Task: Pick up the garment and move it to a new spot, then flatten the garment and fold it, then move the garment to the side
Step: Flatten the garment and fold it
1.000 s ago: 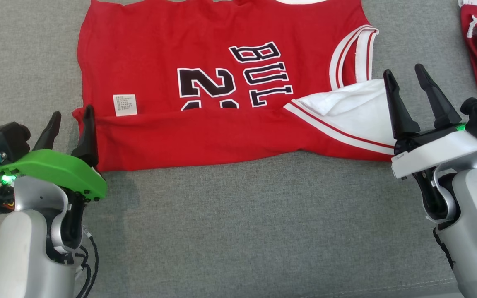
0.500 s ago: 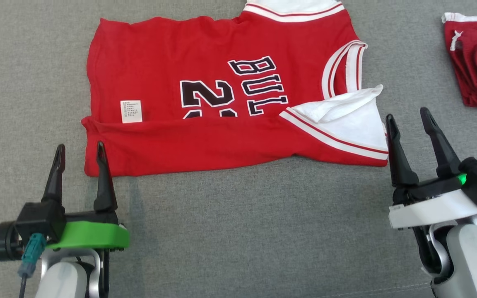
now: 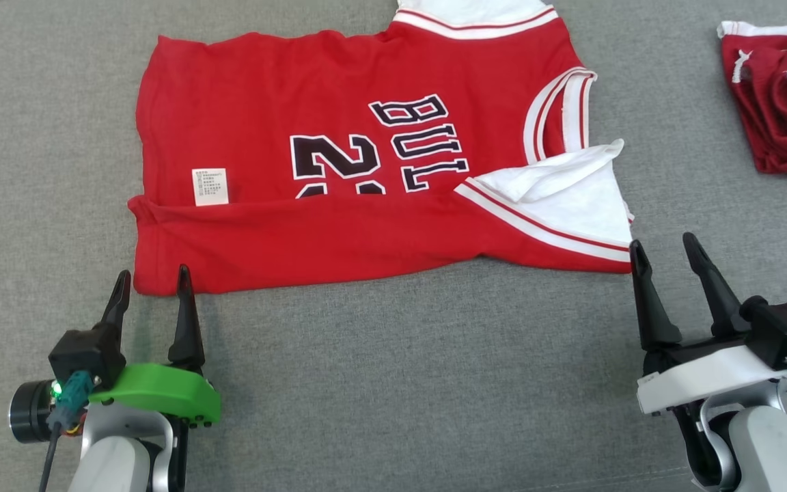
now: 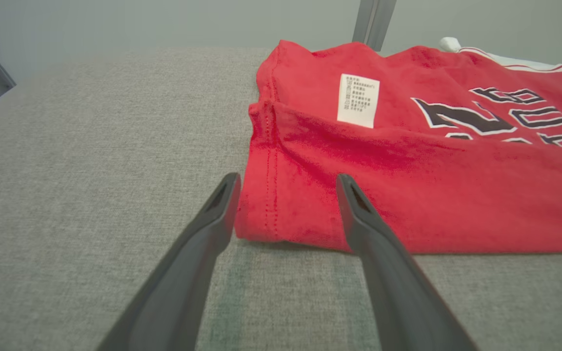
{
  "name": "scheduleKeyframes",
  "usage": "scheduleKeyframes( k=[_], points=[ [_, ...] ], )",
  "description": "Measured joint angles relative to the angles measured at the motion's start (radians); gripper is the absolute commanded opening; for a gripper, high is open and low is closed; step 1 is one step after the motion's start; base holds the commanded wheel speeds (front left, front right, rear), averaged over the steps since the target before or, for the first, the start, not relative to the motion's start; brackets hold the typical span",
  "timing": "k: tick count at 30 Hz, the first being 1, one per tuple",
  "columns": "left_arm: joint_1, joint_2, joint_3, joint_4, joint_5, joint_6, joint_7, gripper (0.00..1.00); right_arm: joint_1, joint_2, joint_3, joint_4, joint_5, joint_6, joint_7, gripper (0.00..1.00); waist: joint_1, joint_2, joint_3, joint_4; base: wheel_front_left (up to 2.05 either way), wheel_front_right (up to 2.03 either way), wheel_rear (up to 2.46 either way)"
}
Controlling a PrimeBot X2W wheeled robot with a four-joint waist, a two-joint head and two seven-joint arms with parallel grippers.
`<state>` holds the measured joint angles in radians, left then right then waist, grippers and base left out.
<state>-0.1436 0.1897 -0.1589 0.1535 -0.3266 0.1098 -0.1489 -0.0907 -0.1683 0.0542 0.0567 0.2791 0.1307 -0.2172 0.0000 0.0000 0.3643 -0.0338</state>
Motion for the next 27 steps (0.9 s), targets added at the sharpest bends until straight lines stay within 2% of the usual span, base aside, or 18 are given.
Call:
scheduleKeyframes(
  k=[5,11,12,13,14,20,27],
  points=[
    [-0.035,-0.002,0.005,0.059,-0.037,-0.008,0.048,1.00,-0.061,-0.004,0.027,0.126,0.020,0.000,-0.003,1.00,0.0000,0.0000,0.036,0.002,0.00,0.00,0.00],
    [-0.068,-0.010,0.011,0.097,-0.105,-0.056,0.098,1.00,-0.149,-0.008,0.077,0.257,0.067,0.000,-0.009,1.00,0.0000,0.0000,0.071,0.007,0.00,0.00,0.00],
    [-0.072,-0.010,0.012,0.101,-0.113,-0.066,0.105,0.89,-0.160,-0.010,0.084,0.265,0.073,0.000,-0.014,0.58,0.0000,0.0000,0.073,0.008,0.00,0.00,0.00],
    [-0.077,-0.010,0.014,0.104,-0.128,-0.077,0.110,0.24,-0.171,-0.012,0.095,0.272,0.085,0.000,-0.015,0.34,0.0000,0.0000,0.075,0.010,0.00,0.00,0.00],
    [-0.079,-0.008,0.013,0.106,-0.136,-0.086,0.118,0.00,-0.181,-0.016,0.102,0.280,0.098,0.000,-0.020,0.00,0.0000,0.0000,0.076,0.012,0.00,0.00,0.00],
    [-0.070,0.006,0.003,0.073,-0.143,-0.100,0.132,0.00,-0.184,-0.041,0.109,0.277,0.129,0.001,-0.033,0.00,0.0000,0.0000,0.066,0.021,0.00,0.00,0.00],
    [0.024,0.036,0.000,-0.051,-0.145,-0.075,0.199,0.00,-0.063,-0.057,0.069,0.160,0.136,0.001,-0.039,0.00,0.0000,0.0000,0.028,0.032,0.00,0.00,0.00]
  ],
)
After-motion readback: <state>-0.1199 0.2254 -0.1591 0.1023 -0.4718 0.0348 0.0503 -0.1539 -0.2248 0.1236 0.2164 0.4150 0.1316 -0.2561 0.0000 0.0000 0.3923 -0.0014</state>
